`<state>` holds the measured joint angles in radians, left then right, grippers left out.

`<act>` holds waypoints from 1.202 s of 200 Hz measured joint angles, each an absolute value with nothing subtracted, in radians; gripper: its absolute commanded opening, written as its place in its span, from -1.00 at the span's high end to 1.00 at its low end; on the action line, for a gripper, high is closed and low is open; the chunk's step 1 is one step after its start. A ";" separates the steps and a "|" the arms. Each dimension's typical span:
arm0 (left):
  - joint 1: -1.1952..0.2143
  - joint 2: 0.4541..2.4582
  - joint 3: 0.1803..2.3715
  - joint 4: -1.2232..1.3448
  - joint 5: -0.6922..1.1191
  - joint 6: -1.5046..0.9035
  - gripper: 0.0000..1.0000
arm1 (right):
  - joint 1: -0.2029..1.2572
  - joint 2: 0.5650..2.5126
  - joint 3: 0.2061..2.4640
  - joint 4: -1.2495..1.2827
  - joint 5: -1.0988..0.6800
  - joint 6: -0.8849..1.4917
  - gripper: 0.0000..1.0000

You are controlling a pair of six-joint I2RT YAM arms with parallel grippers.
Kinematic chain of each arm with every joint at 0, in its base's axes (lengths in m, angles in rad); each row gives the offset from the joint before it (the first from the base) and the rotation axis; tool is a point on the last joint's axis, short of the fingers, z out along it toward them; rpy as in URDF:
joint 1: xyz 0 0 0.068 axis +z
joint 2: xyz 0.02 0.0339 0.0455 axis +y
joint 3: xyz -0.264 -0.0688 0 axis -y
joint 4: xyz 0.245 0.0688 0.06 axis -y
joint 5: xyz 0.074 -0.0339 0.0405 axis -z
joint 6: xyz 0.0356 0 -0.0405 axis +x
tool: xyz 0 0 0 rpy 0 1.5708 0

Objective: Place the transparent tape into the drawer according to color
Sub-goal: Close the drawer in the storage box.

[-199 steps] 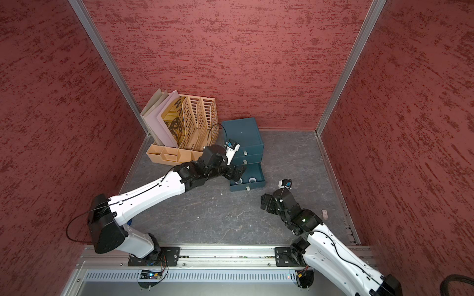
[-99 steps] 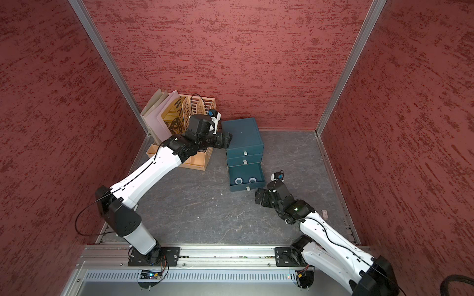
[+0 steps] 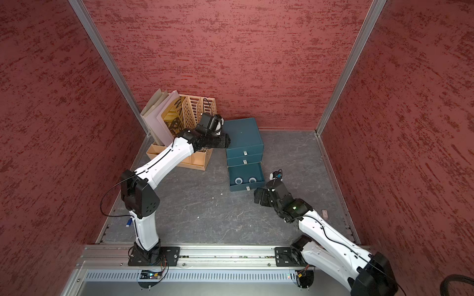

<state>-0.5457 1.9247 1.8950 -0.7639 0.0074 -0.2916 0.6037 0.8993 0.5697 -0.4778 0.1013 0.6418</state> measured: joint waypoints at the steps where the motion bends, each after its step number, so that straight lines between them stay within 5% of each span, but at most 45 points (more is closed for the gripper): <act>1: -0.546 1.925 1.895 -0.764 0.008 -0.292 -0.09 | 0.604 0.900 0.570 -0.477 0.101 0.642 -0.97; 63: -0.546 1.925 1.895 -0.764 0.025 -0.303 0.03 | 0.609 1.027 0.570 -0.371 0.074 0.606 -0.97; 117: -0.546 1.925 1.895 -0.764 0.027 -0.307 0.04 | 0.638 1.176 0.570 -0.244 0.079 0.566 -0.66; 240: -0.545 1.925 1.895 -0.764 0.030 -0.308 0.06 | 0.738 1.385 0.595 0.008 0.204 0.540 -0.37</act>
<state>-0.5453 1.9255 1.8950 -0.7635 0.0303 -0.3077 0.7376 1.3846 0.5945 0.0082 0.2039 0.5404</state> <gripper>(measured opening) 0.474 0.688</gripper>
